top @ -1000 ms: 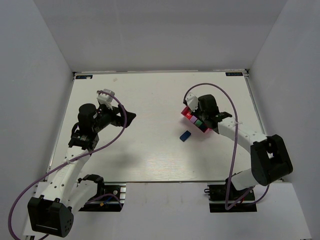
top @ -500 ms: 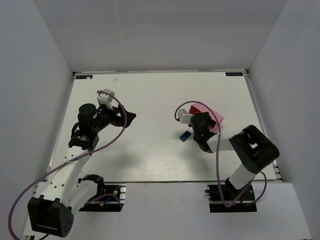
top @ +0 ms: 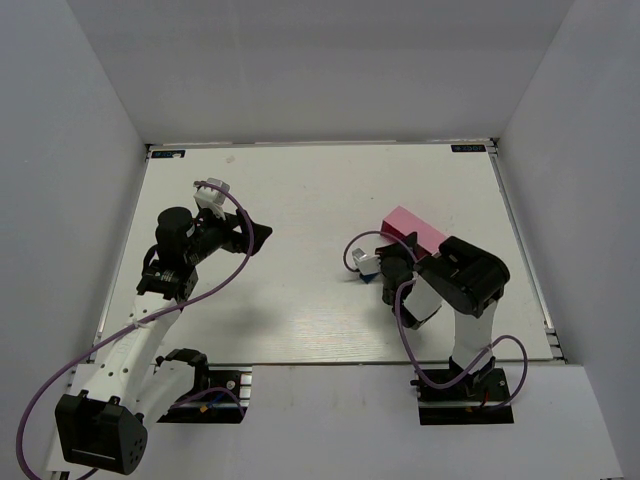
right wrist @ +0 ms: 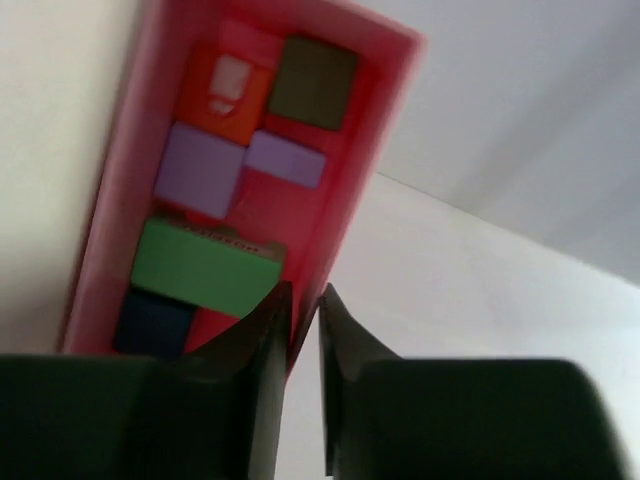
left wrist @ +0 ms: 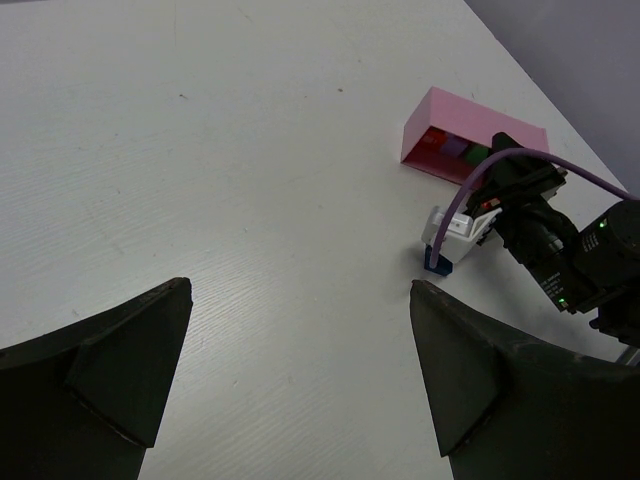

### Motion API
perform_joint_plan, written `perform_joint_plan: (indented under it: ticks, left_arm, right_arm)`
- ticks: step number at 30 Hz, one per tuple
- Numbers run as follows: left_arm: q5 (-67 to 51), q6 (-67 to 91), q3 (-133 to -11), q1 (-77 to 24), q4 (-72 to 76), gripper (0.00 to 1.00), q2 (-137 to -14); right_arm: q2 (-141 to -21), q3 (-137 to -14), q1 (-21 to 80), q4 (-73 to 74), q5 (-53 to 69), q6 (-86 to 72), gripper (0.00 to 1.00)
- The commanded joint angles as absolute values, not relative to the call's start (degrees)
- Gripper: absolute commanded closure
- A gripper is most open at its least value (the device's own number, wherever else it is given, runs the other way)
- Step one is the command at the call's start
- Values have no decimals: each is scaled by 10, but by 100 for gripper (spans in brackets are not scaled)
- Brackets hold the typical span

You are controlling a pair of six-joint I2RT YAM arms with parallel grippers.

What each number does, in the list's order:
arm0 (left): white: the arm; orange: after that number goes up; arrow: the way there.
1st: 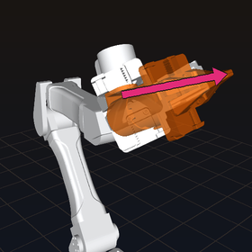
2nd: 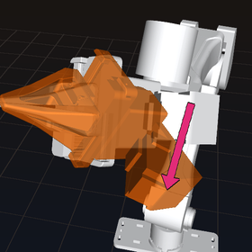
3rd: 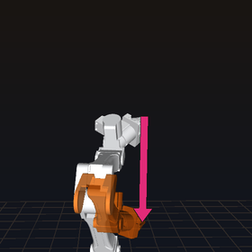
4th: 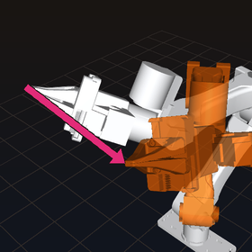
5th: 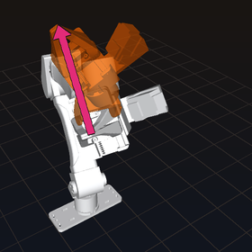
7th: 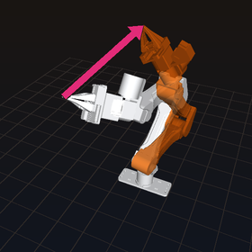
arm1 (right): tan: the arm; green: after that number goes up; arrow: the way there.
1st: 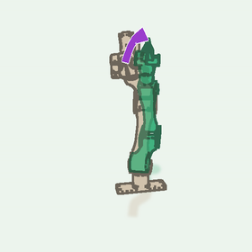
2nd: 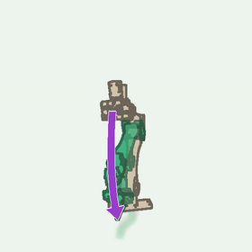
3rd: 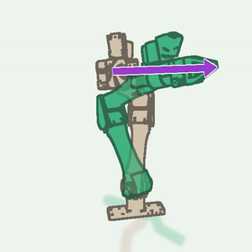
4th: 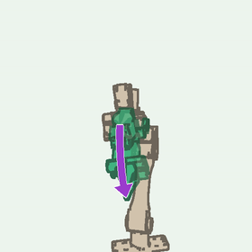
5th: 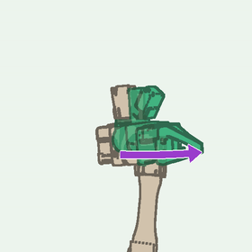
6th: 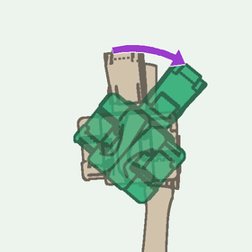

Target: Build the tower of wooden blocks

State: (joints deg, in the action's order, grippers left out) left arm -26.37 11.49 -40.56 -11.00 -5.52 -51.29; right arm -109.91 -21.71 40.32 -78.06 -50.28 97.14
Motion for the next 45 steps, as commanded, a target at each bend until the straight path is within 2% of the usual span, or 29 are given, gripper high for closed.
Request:
perform_joint_plan:
  ticks: [1, 3, 4, 6, 12, 13, 14, 16, 17, 19, 24, 32, 37, 39, 41, 45]
  left_arm:
    - [-273, 118, -415, -112, -47, 0, -510]
    - [-273, 118, -415, -112, -47, 0, -510]
    - [-273, 118, -415, -112, -47, 0, -510]
    - [-273, 118, -415, -112, -47, 0, -510]
    - [-273, 118, -415, -112, -47, 0, -510]
    - [-273, 118, -415, -112, -47, 0, -510]
    - [-273, 118, -415, -112, -47, 0, -510]
    - [-273, 118, -415, -112, -47, 0, -510]
    - [-273, 118, -415, -112, -47, 0, -510]
    - [-273, 118, -415, -112, -47, 0, -510]
    - [-273, 118, -415, -112, -47, 0, -510]
    - [-273, 113, -415, -112, -47, 0, -510]
    - [-273, 113, -415, -112, -47, 0, -510]
    - [-273, 113, -415, -112, -47, 0, -510]
    - [-273, 113, -415, -112, -47, 0, -510]
    - [-273, 113, -415, -112, -47, 0, -510]
  right_arm:
    - [-1110, -198, 412, -1063, -511, 1010, 77]
    - [-1086, -197, 416, -1036, -516, 993, 66]
    - [-1078, -195, 414, -977, -519, 955, 62]
    - [-1050, -197, 416, -930, -524, 925, 57]
    - [-929, -243, 417, -601, -512, 698, 40]
    - [-919, -250, 417, -564, -507, 674, 38]
    - [-889, -274, 416, -461, -503, 651, 36]
    - [-869, -293, 416, -391, -472, 564, 33]
    - [-854, -316, 416, -301, -452, 546, 32]
    - [-838, -332, 415, -245, -431, 502, 30]
    - [-860, -331, 416, -222, -417, 493, 35]
    - [-883, -335, 417, -197, -410, 489, 34]
    - [-846, -346, 416, -160, -384, 469, 23]
    - [-833, -359, 414, -134, -343, 434, 13]
    - [-818, -381, 414, -85, -317, 412, 10]
    - [-821, -391, 414, -74, -315, 403, 10]
